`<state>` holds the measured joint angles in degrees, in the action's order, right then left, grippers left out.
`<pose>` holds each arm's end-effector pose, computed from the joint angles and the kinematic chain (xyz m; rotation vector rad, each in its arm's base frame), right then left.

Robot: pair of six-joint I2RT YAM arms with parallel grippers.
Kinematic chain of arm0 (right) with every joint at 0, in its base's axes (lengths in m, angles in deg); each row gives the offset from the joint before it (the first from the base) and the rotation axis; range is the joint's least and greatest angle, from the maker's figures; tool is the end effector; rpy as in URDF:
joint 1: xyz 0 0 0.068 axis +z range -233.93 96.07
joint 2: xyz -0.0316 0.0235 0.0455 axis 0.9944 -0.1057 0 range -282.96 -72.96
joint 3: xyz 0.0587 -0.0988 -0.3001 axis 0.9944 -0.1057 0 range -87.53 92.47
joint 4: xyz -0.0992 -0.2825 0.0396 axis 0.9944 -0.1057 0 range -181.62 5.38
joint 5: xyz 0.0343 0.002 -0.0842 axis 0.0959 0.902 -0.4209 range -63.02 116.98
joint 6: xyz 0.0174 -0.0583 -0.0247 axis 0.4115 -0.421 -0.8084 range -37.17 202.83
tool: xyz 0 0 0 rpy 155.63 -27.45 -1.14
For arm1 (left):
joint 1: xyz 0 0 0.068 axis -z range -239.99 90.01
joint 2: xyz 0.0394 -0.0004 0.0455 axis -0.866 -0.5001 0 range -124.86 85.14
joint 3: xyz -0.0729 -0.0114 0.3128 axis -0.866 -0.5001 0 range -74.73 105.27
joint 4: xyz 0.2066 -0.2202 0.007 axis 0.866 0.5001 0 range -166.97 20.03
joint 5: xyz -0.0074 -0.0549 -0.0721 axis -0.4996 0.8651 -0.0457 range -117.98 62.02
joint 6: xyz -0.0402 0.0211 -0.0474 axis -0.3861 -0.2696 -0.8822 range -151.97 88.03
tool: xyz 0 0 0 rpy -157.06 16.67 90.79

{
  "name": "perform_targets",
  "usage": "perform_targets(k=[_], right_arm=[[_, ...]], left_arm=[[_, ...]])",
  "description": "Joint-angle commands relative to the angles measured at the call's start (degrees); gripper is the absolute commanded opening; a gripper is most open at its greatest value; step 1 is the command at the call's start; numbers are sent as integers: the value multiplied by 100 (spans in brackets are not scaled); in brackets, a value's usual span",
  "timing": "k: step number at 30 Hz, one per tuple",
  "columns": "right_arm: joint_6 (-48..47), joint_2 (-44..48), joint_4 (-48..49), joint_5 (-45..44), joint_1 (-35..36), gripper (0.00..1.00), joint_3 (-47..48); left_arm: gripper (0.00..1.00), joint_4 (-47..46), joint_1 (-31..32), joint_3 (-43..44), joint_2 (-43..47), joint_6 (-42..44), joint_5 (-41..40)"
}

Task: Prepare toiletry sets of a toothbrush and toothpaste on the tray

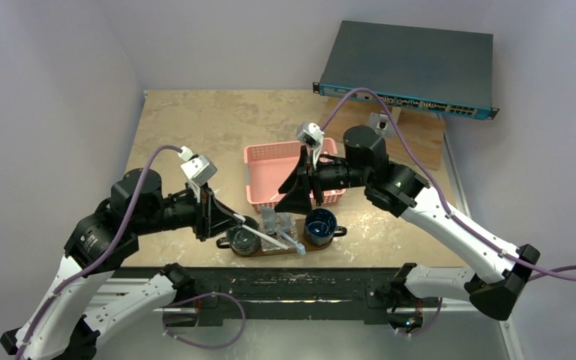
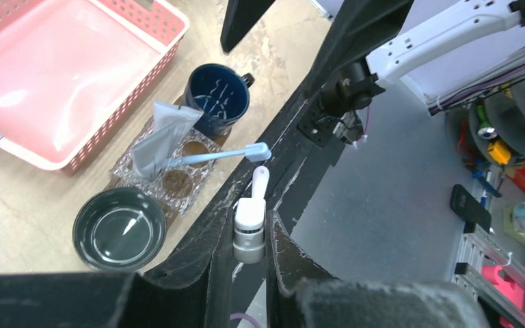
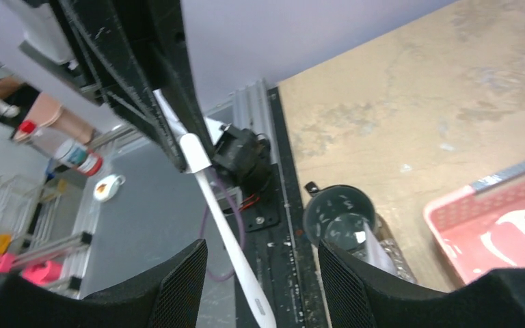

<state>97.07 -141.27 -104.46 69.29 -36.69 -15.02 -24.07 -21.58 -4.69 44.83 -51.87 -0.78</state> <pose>0.1747 0.2401 0.4559 -1.0950 1.6955 1.3947 0.0724 -0.0876 0.4643 0.6622 1.9993 -1.1079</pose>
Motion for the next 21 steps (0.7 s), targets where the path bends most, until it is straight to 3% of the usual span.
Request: perform_targets(k=[1,12,21], right_arm=[[232,349,84,-1216,4,63,-140],[387,658,5,-2520,-3,63,-433],[352,671,-15,-2719,4,63,-579]], left_arm=[[0,444,476,344,-192,17,-1123],[0,1213,2483,1045,-1128,-290,-4057],[0,799,2881,759,-1444,-352,-4595]])
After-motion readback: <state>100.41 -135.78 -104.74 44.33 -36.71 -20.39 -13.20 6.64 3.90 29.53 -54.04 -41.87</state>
